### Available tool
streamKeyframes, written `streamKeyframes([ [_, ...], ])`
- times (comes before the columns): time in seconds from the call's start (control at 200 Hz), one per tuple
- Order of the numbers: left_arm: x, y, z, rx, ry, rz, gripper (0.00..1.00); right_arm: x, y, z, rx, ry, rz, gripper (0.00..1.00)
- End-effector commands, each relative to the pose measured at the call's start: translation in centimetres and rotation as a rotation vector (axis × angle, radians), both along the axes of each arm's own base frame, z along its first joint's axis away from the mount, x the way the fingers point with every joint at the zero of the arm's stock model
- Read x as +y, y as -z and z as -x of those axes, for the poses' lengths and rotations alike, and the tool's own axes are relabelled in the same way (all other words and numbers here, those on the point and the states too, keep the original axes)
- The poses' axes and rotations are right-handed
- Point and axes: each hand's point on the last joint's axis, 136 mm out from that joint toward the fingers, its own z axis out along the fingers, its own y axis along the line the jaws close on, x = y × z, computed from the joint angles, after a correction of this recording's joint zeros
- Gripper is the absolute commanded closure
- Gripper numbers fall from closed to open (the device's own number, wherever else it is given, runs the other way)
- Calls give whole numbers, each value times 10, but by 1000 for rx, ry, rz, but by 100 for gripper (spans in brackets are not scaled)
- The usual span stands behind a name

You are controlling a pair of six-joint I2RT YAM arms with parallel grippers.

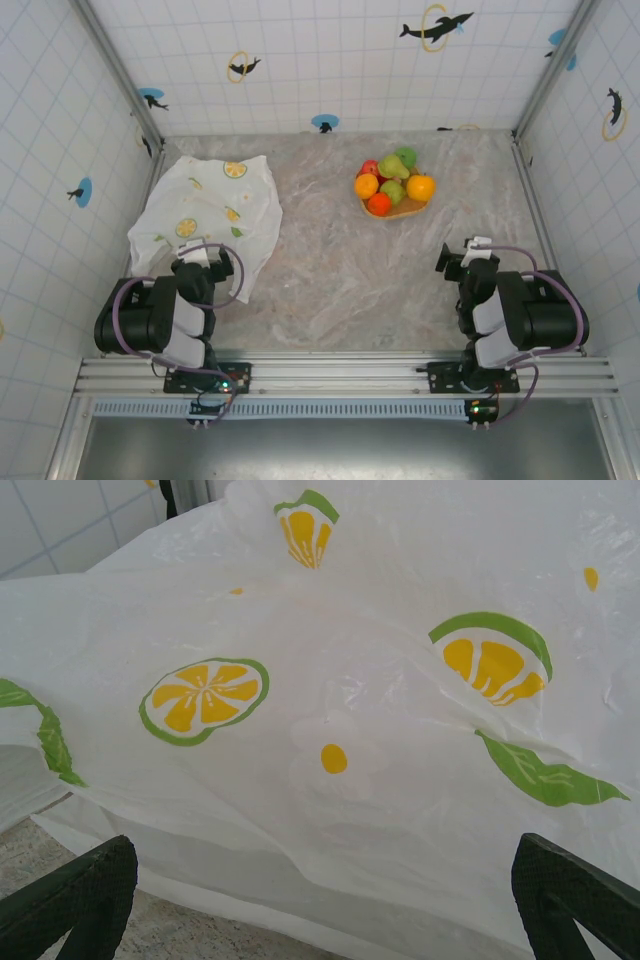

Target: Place the fruits into the plastic bag

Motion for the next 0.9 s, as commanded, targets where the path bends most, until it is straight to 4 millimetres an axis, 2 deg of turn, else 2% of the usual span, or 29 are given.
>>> streamKeyframes([
  [0.0, 0, 0, 1, -7, 3, 16, 2, -2, 0, 3, -8, 5, 1, 0],
  [0.896, 0, 0, 0, -7, 3, 18, 2, -1, -1, 3, -8, 0, -5, 0],
])
